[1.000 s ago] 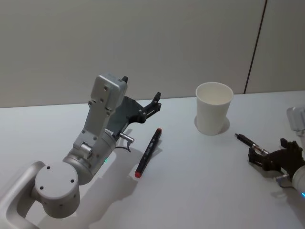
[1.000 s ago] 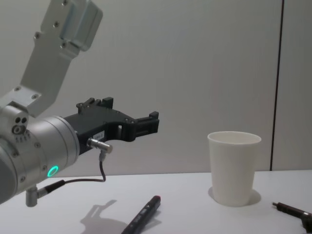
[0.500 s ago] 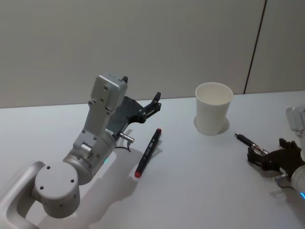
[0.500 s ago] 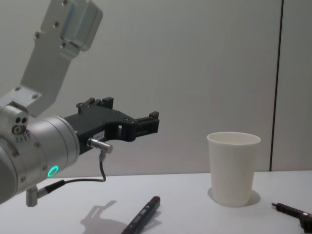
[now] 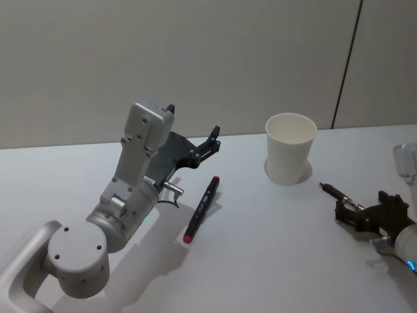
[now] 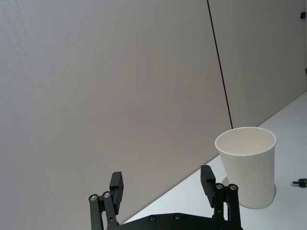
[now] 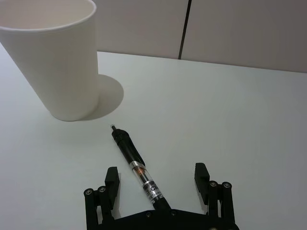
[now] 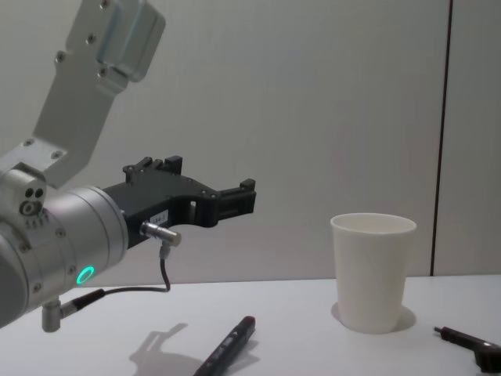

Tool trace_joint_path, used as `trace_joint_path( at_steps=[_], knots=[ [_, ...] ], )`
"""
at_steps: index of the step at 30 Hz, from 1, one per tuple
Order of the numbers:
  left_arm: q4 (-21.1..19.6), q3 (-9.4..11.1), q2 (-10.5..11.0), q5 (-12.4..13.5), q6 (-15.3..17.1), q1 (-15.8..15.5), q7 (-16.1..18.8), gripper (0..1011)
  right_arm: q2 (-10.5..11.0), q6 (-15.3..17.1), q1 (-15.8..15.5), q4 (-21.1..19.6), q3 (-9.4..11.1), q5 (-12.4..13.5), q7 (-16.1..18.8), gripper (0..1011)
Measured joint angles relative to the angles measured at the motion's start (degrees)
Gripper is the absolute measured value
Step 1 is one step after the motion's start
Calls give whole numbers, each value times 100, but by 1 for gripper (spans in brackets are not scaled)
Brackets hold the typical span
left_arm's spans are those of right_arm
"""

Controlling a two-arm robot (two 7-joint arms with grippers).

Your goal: Place the pen into the pen holder.

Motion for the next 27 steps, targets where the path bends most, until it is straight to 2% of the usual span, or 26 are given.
trace_joint_path(
  at_steps=[3,6,10,27],
  knots=[
    [0,0,0,0,0,0,0,1003,-21,9,15,25,3,39,-4,1000],
    [0,0,0,0,0,0,0,1003,-37,17,24,41,3,65,-1,957],
    [0,0,0,0,0,0,0,1003,-48,22,36,58,-4,87,0,849],
    [0,0,1,0,0,0,0,1003,-72,37,47,94,4,127,-2,718]
  ],
)
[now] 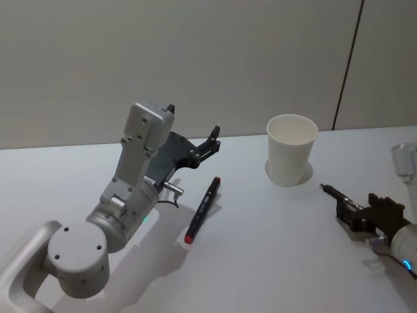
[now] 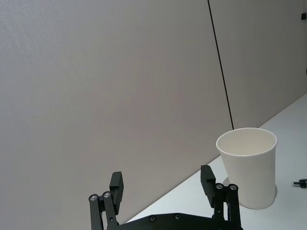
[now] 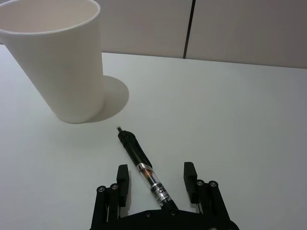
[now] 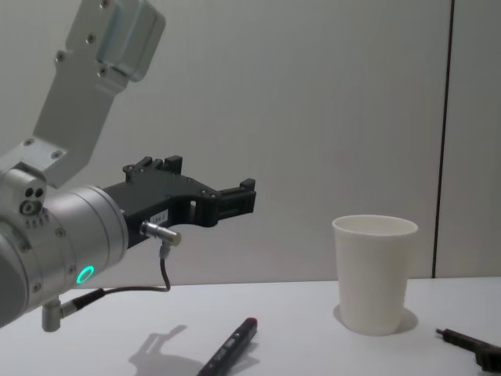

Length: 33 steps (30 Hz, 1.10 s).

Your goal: Place the pen into the pen holder.

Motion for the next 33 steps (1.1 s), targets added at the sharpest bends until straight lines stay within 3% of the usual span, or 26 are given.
trace_joint_path(
  at_steps=[5,9,13,18,19,23,33],
  knots=[
    [0,0,0,0,0,0,0,1003,6,-27,-2,2,8,-25,74,688],
    [0,0,0,0,0,0,0,1003,18,-103,-5,4,-6,-75,179,605],
    [0,0,0,0,0,0,0,1003,26,-175,-12,-6,-25,-126,292,439],
    [0,0,0,0,0,0,0,1003,30,-217,-11,-13,-42,-153,355,318],
    [0,0,-1,0,0,0,0,1003,30,-230,-11,-15,-44,-162,377,238],
    [0,0,0,0,0,0,0,1003,32,-251,-10,-26,-47,-179,421,145],
    [0,0,-1,0,0,0,0,1003,37,-303,-7,-50,-52,-205,487,125]
  ],
)
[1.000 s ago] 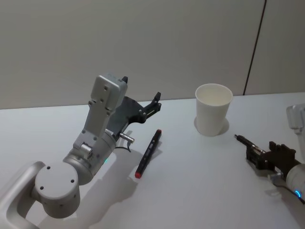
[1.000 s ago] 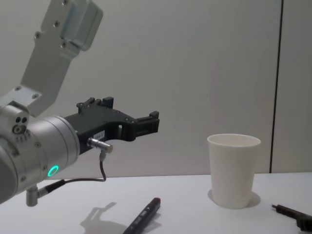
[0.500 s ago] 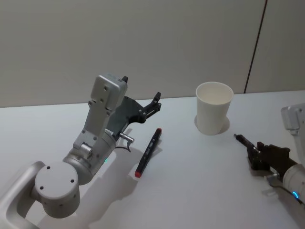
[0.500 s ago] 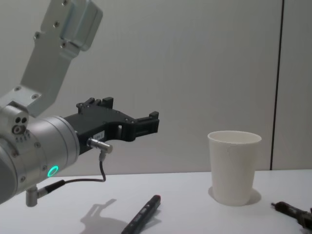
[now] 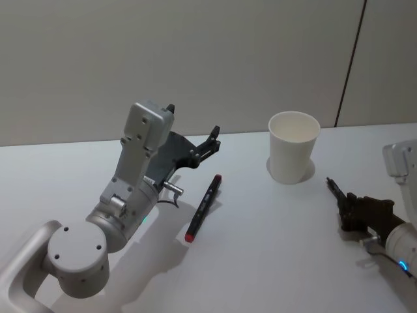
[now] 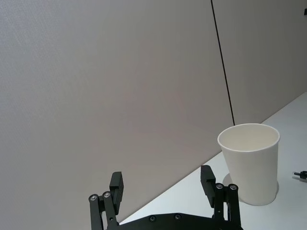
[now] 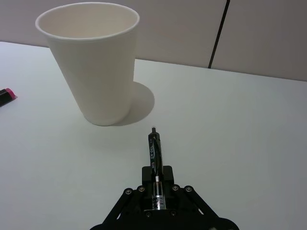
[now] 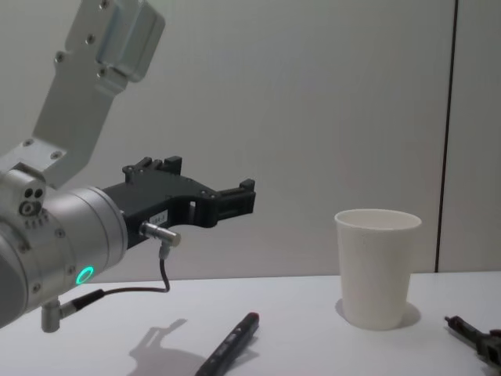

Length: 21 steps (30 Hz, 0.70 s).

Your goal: Place the pen into the pen holder.

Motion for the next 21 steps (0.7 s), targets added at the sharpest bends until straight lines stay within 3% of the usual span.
trace_joint_path(
  at_steps=[10,21],
  knots=[
    [0,0,0,0,0,0,0,1003,-9,-106,14,-17,27,53,10,126],
    [0,0,0,0,0,0,0,1003,-6,-663,29,-110,129,235,-16,125]
  ],
)
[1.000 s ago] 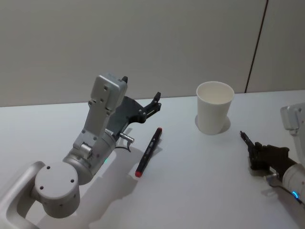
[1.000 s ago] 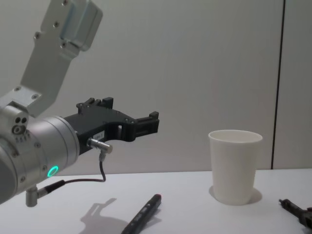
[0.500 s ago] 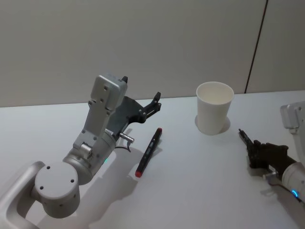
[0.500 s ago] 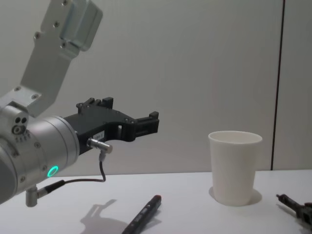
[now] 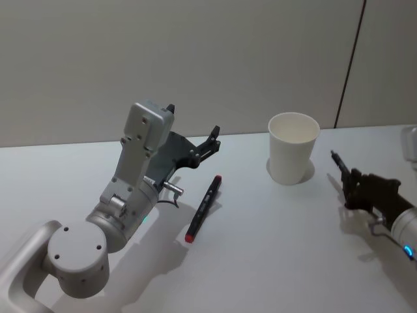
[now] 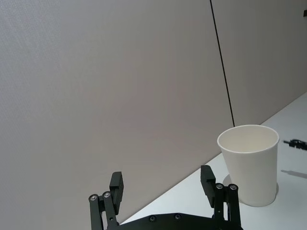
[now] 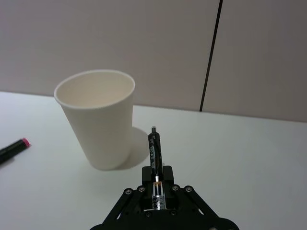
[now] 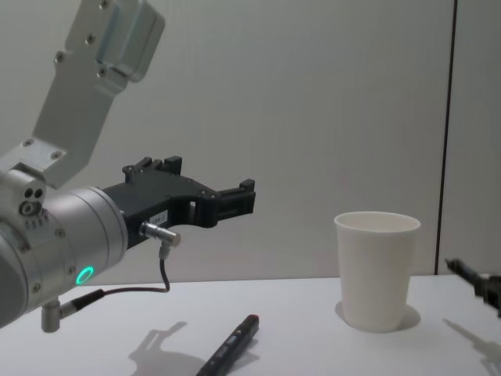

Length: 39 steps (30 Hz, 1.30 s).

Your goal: Place the pen into the pen holder.

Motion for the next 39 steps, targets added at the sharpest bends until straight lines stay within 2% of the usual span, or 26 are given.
trace_joint_path(
  at_steps=[14,25,33,39],
  knots=[
    [0,0,0,0,0,0,0,1003,4,-898,103,-158,154,303,34,125],
    [0,0,0,0,0,0,0,1003,-87,-1649,385,-124,237,510,157,126],
    [0,0,0,0,0,0,0,1003,-262,-2289,776,163,241,575,292,125],
    [0,0,0,0,0,0,0,1003,-451,-2866,1194,613,195,498,431,125]
  ],
)
